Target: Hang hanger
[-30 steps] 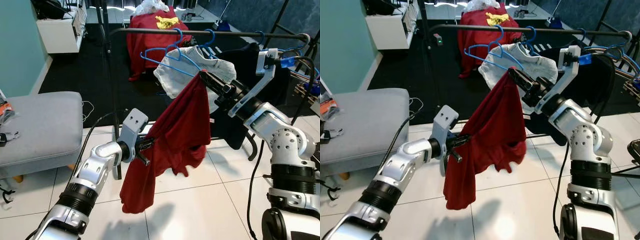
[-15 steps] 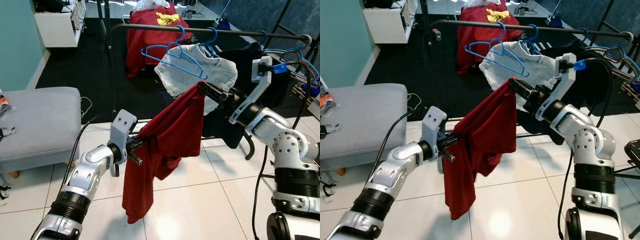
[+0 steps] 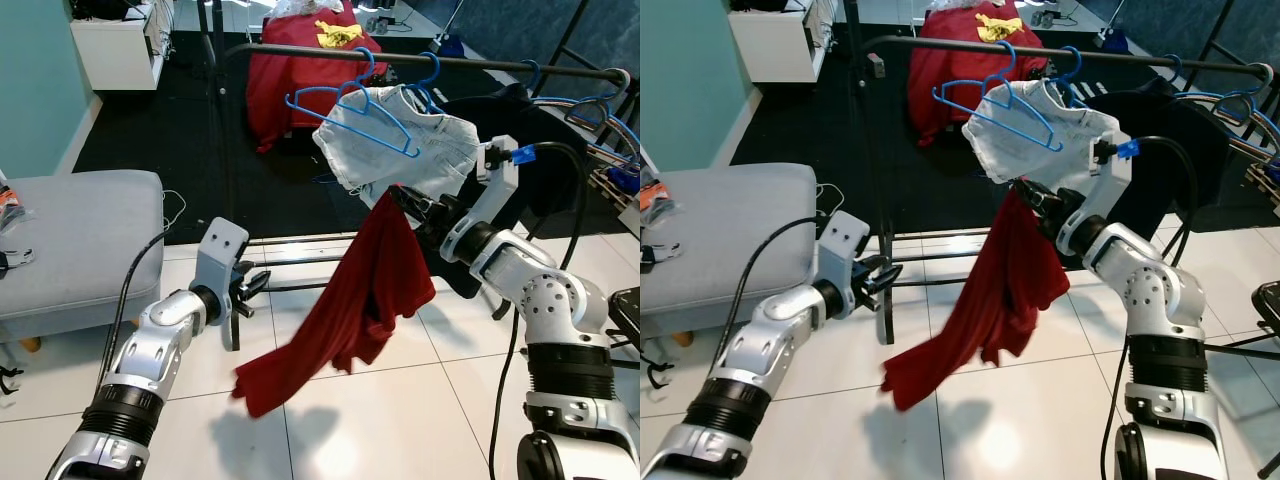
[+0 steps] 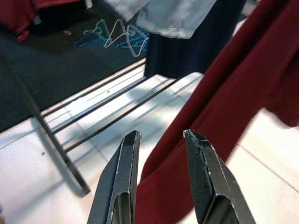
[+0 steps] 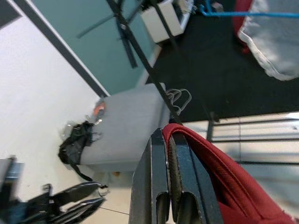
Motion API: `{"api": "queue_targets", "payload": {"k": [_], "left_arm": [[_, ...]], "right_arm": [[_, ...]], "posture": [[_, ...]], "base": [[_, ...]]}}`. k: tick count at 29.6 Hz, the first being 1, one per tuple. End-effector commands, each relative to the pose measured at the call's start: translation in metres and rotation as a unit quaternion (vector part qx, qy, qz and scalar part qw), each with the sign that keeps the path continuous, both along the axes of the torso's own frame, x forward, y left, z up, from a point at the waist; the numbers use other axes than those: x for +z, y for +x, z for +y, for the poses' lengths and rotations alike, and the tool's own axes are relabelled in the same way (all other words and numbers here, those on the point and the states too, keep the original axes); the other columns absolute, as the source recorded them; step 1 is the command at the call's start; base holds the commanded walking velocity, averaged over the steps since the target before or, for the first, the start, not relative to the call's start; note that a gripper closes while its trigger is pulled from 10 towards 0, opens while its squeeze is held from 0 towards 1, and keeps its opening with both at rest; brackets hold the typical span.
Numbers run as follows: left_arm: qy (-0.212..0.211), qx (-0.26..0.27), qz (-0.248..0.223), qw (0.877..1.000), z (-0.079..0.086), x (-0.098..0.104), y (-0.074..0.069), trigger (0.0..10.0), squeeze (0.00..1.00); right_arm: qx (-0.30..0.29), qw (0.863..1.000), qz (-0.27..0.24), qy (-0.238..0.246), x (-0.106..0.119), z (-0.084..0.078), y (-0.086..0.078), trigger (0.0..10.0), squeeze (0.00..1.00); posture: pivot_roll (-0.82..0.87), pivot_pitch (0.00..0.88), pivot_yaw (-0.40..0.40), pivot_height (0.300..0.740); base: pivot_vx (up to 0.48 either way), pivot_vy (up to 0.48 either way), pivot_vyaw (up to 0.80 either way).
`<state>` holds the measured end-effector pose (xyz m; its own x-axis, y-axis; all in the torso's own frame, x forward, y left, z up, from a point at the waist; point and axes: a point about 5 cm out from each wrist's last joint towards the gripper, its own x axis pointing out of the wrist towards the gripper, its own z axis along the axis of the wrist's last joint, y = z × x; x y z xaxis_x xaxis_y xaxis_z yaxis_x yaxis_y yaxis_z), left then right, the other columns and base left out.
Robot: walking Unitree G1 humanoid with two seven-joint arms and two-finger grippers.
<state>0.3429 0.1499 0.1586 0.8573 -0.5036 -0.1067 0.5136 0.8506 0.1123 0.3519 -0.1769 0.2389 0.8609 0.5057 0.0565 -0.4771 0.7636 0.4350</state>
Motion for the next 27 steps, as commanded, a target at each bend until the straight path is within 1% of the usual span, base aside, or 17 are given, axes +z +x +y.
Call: {"api": "queue_targets", "payload": {"k": [1,2,3,4,5,6,7,8,9,10,11,12,13,15,19,20,27], "left_arm": [[-0.015,-0.018,-0.005,1.000,-0.006,0.008,0.000,10.0,0.00],[-0.048,-0.051,-0.001,0.998,-0.016,0.015,-0.004,10.0,0.00],[-0.076,-0.085,0.002,0.993,-0.027,0.021,-0.009,10.0,0.11],[-0.076,-0.085,0.002,0.993,-0.027,0.021,-0.009,10.0,0.11],[-0.098,-0.112,0.003,0.989,-0.041,0.024,-0.012,10.0,1.00],[-0.098,-0.112,0.003,0.989,-0.041,0.024,-0.012,10.0,1.00],[-0.116,-0.135,0.011,0.984,-0.059,0.023,-0.015,10.0,1.00],[-0.116,-0.135,0.011,0.984,-0.059,0.023,-0.015,10.0,1.00],[-0.123,-0.143,0.017,0.982,-0.073,0.021,-0.015,10.0,1.00],[-0.123,-0.143,0.017,0.982,-0.073,0.021,-0.015,10.0,1.00],[-0.125,-0.146,0.023,0.981,-0.084,0.018,-0.015,10.0,1.00],[-0.125,-0.146,0.023,0.981,-0.084,0.018,-0.015,10.0,1.00],[-0.127,-0.147,0.028,0.981,-0.092,0.016,-0.014,10.0,1.00],[-0.126,-0.153,0.035,0.980,-0.100,0.013,-0.014,10.0,1.00],[-0.115,-0.159,0.043,0.980,-0.109,0.009,-0.015,10.0,1.00],[-0.109,-0.142,0.041,0.983,-0.114,0.008,-0.012,10.0,1.00],[-0.082,-0.134,0.020,0.987,-0.120,0.008,-0.011,10.0,1.00]], "right_arm": [[-0.010,1.000,0.000,-0.002,0.001,-0.002,0.001,0.0,0.00],[-0.015,1.000,0.006,-0.006,-0.002,-0.001,0.002,0.0,0.00],[-0.019,1.000,0.013,-0.010,-0.005,0.000,0.002,0.0,0.00],[-0.019,1.000,0.013,-0.010,-0.005,0.000,0.002,0.0,0.00],[-0.018,1.000,0.019,-0.014,-0.008,0.002,0.002,0.0,0.00],[-0.018,1.000,0.019,-0.014,-0.008,0.002,0.002,0.0,0.00],[-0.012,0.999,0.024,-0.018,-0.010,0.006,0.001,0.0,0.00],[-0.012,0.999,0.024,-0.018,-0.010,0.006,0.001,0.0,0.00],[-0.006,0.999,0.029,-0.022,-0.011,0.010,0.000,0.0,0.00],[-0.006,0.999,0.029,-0.022,-0.011,0.010,0.000,0.0,0.00],[-0.001,0.999,0.031,-0.025,-0.012,0.012,0.000,0.0,0.00],[-0.001,0.999,0.031,-0.025,-0.012,0.012,0.000,0.0,0.00],[0.001,0.999,0.033,-0.026,-0.012,0.014,-0.001,0.0,0.00],[0.005,0.999,0.036,-0.025,-0.011,0.016,-0.001,0.0,0.00],[0.012,0.999,0.040,-0.022,-0.010,0.020,-0.003,0.0,0.00],[0.024,0.999,0.039,-0.019,-0.008,0.027,-0.005,0.0,0.00],[0.032,0.999,0.040,-0.016,-0.009,0.035,-0.006,0.0,0.00]], "posture": [[-0.10,0.152,-0.093,0.740],[-0.10,0.153,-0.095,0.740],[-0.10,0.153,-0.095,0.740],[-0.10,0.153,-0.095,0.740],[-0.10,0.151,-0.097,0.740],[-0.10,0.151,-0.097,0.740],[-0.10,0.150,-0.096,0.740],[-0.10,0.150,-0.096,0.740],[-0.11,0.151,-0.095,0.740],[-0.11,0.151,-0.095,0.740],[-0.11,0.151,-0.094,0.740],[-0.11,0.151,-0.094,0.740],[-0.11,0.151,-0.095,0.740],[-0.11,0.151,-0.095,0.740],[-0.12,0.150,-0.094,0.740],[-0.12,0.149,-0.094,0.740],[-0.12,0.144,-0.096,0.740]], "base": [[0.000,0.000,0.00],[0.000,0.000,0.00],[0.000,0.000,0.00],[0.000,0.000,0.00],[0.000,0.000,0.00],[0.000,0.000,0.00],[0.000,0.000,0.00],[0.000,0.000,0.00],[0.000,0.000,0.00],[0.000,0.000,0.00],[0.000,0.000,0.00],[0.000,0.000,0.00],[0.000,0.000,0.00],[0.000,0.000,0.00],[0.000,0.000,0.00],[0.000,0.000,0.00],[0.000,0.000,0.00]]}}
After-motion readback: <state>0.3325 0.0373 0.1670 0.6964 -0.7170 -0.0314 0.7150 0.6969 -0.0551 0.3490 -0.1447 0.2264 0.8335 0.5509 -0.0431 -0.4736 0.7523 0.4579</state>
